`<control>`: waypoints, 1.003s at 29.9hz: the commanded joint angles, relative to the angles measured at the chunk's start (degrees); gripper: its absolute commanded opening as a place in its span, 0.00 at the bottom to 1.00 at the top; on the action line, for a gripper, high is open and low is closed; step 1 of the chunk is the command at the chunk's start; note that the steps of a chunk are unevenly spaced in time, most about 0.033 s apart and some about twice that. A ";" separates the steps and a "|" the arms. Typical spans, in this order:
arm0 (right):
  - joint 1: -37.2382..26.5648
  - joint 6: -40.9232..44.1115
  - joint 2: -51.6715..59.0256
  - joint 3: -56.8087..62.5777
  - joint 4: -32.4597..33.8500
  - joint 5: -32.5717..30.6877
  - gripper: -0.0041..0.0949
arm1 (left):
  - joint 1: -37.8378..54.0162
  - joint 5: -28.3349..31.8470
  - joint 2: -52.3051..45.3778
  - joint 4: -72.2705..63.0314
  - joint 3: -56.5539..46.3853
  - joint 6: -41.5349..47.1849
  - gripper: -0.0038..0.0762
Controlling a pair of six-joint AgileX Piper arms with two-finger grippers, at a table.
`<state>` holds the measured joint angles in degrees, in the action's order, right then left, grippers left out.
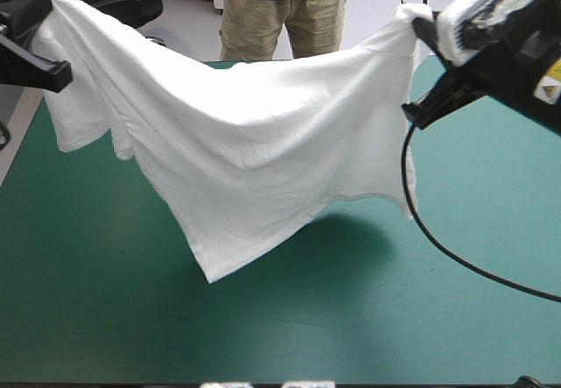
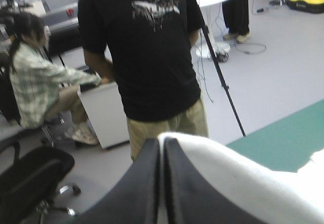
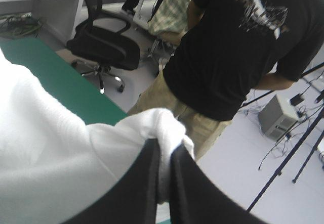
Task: Fold the cloth
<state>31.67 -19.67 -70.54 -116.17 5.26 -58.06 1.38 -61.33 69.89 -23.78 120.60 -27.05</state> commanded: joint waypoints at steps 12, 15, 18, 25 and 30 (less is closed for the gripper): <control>-0.10 -3.15 1.79 -17.56 -0.19 -8.76 0.03 | -0.24 0.33 -0.73 2.66 22.45 3.62 0.03; -0.10 -2.92 1.00 -17.56 -2.30 -10.85 0.03 | -0.24 -0.92 1.56 3.19 21.70 4.49 0.03; -0.10 -1.37 -0.95 -17.35 -2.59 -13.50 0.03 | -0.24 -0.68 4.01 1.42 18.27 4.60 0.03; -0.10 1.54 -7.31 -6.13 3.87 -7.85 0.03 | -0.24 1.08 12.74 -1.28 5.85 4.47 0.03; -1.61 5.83 -13.14 3.14 9.49 1.98 0.02 | -0.24 3.27 22.41 -2.00 2.99 3.15 0.03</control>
<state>31.35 -15.51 -82.69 -115.06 11.71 -65.03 1.38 -63.79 89.86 -23.82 122.98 -23.26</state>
